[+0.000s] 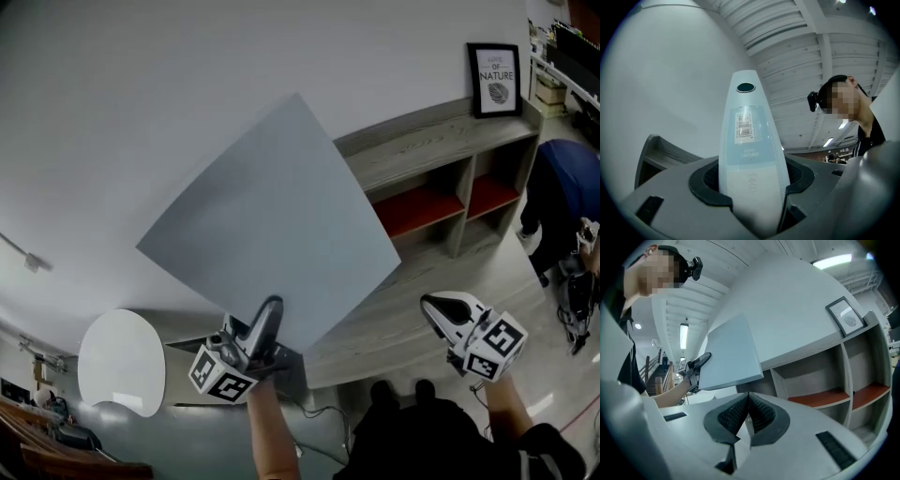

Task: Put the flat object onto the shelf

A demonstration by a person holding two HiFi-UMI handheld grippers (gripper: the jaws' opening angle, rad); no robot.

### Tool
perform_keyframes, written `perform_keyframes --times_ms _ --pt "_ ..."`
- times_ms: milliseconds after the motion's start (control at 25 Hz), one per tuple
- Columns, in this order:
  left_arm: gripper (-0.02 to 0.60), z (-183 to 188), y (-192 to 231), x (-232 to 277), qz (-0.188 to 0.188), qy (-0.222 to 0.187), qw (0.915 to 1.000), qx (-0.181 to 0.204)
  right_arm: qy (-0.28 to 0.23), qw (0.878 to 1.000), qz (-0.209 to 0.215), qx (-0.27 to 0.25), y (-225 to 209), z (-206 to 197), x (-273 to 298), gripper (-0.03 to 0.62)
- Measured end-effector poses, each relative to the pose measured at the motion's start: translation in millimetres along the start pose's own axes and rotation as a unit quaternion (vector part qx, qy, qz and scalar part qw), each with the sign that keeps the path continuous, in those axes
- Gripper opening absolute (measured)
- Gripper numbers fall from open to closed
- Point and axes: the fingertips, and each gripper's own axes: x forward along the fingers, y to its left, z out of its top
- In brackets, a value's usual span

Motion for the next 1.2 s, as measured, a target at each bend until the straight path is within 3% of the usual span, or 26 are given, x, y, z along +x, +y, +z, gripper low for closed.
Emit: perform_keyframes --times_ms 680,1200 --pt "0.299 65 85 73 -0.074 -0.02 0.9966 0.029 -0.009 0.996 -0.083 -0.035 21 12 35 0.011" --pt "0.299 47 127 123 -0.084 0.014 0.995 0.053 -0.024 0.989 -0.141 -0.04 34 9 41 0.011"
